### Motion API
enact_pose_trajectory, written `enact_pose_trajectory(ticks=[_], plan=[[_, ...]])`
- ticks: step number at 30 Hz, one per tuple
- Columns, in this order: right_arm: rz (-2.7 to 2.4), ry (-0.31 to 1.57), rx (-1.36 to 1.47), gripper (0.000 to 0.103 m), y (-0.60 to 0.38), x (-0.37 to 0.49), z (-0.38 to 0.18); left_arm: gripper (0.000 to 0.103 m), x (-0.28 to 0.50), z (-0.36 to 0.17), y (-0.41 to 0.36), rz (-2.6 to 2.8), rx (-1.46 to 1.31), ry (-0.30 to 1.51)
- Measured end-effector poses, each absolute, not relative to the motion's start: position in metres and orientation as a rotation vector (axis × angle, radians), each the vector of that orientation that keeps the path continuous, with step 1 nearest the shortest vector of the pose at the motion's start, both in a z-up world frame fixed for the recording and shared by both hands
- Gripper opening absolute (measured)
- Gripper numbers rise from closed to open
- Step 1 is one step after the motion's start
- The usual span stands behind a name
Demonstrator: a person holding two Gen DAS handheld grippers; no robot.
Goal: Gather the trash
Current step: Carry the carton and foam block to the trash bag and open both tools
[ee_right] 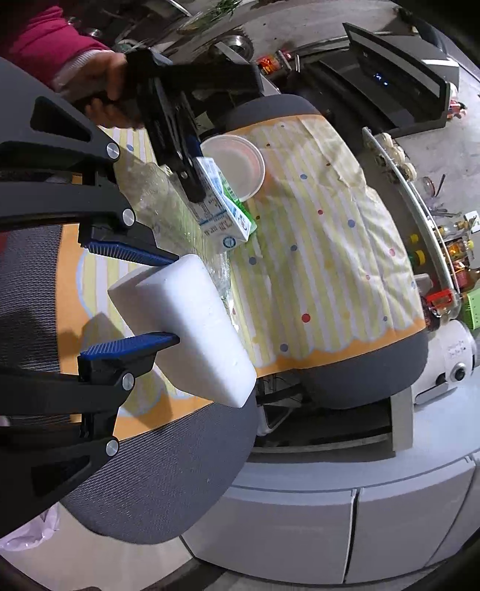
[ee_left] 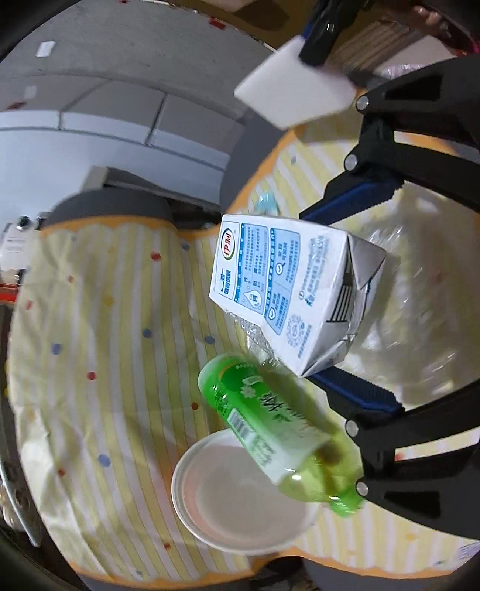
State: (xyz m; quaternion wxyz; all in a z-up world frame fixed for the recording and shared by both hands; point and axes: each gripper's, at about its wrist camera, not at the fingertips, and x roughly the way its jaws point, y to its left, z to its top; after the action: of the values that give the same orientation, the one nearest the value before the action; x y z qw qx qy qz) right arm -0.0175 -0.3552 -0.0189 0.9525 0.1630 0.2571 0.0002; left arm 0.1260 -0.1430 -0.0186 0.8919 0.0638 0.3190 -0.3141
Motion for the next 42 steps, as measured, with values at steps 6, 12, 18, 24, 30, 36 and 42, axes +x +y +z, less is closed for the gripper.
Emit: enact_pose_trajectory(ticks=[6, 12, 18, 24, 30, 36, 42], plan=[[-0.013, 0.517, 0.304, 0.038, -0.344, -0.046, -0.010, 0.075, 0.078, -0.007, -0.133, -0.636, 0.098, 0.619], [-0.037, 0.495, 0.291, 0.038, -0.336, -0.083, 0.002, 0.075, 0.040, -0.002, -0.130, -0.667, 0.093, 0.623], [-0.097, 0.487, 0.269, 0.038, -0.340, -0.127, 0.009, 0.075, -0.007, -0.001, -0.145, -0.748, 0.124, 0.603], [-0.206, 0.514, 0.287, 0.038, -0.369, -0.179, -0.002, 0.075, -0.035, -0.001, -0.177, -0.842, 0.122, 0.606], [-0.329, 0.610, 0.366, 0.039, -0.406, -0.206, -0.041, 0.075, -0.056, -0.011, -0.210, -0.924, 0.176, 0.621], [-0.404, 0.675, 0.465, 0.051, -0.432, -0.212, -0.073, 0.075, -0.058, -0.020, -0.223, -0.940, 0.198, 0.648], [-0.443, 0.662, 0.473, 0.060, -0.437, -0.218, -0.074, 0.075, -0.058, -0.023, -0.225, -0.942, 0.197, 0.659]])
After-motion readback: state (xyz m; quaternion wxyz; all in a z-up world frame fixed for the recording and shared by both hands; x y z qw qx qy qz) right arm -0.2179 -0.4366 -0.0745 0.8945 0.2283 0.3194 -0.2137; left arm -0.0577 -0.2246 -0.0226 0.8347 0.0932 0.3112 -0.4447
